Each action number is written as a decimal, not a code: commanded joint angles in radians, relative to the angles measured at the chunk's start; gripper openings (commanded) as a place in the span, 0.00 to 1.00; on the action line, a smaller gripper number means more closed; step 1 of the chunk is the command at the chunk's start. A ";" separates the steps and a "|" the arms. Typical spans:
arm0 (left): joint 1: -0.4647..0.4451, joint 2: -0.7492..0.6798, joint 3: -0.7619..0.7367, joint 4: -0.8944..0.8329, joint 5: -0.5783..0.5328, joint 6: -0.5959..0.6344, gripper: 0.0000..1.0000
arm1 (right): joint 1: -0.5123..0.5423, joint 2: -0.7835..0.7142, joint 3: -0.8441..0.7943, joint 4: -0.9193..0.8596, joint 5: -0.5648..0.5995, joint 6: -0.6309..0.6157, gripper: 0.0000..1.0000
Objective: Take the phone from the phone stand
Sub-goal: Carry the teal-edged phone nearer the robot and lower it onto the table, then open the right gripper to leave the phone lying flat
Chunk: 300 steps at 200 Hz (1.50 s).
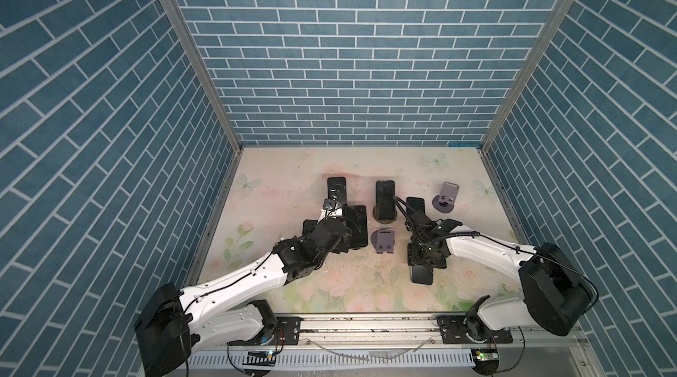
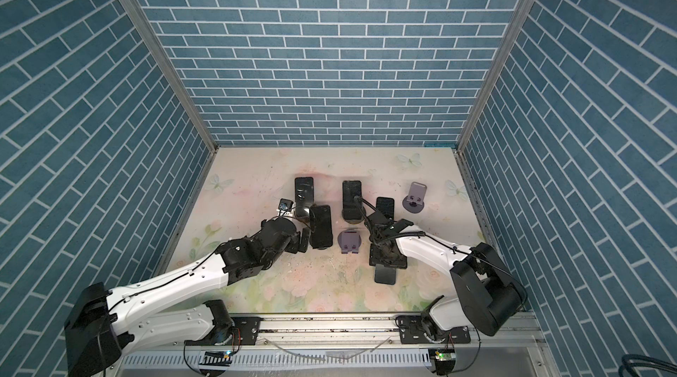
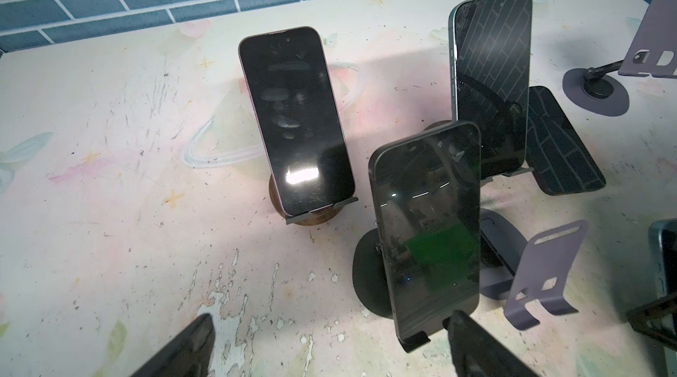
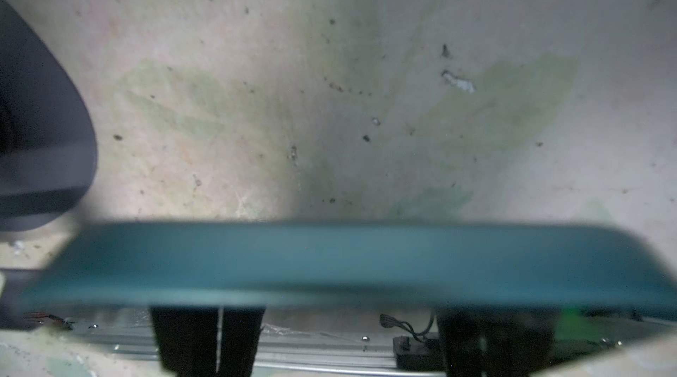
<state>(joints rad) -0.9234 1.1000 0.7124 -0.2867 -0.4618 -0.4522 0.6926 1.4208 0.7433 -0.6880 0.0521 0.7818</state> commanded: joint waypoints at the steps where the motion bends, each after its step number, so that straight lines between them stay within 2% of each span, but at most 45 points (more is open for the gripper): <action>1: -0.006 0.009 0.025 -0.032 -0.022 0.020 1.00 | -0.001 0.028 -0.025 0.053 0.061 0.050 0.64; 128: -0.006 -0.002 0.021 -0.034 -0.027 0.026 1.00 | 0.000 0.109 0.009 0.037 0.080 0.050 0.67; 180: -0.005 -0.005 0.020 -0.031 -0.029 0.030 1.00 | 0.001 0.090 0.023 0.002 0.095 0.047 0.69; 248: -0.006 0.001 0.015 -0.025 -0.029 0.035 1.00 | 0.002 0.049 -0.056 0.119 0.142 0.053 0.74; 300: -0.006 0.000 0.010 -0.026 -0.031 0.036 1.00 | 0.010 0.074 -0.079 0.167 0.153 0.059 0.76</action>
<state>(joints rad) -0.9234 1.1019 0.7139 -0.2947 -0.4736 -0.4286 0.6956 1.4490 0.7116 -0.5388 0.1421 0.8074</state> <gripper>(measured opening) 0.996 0.764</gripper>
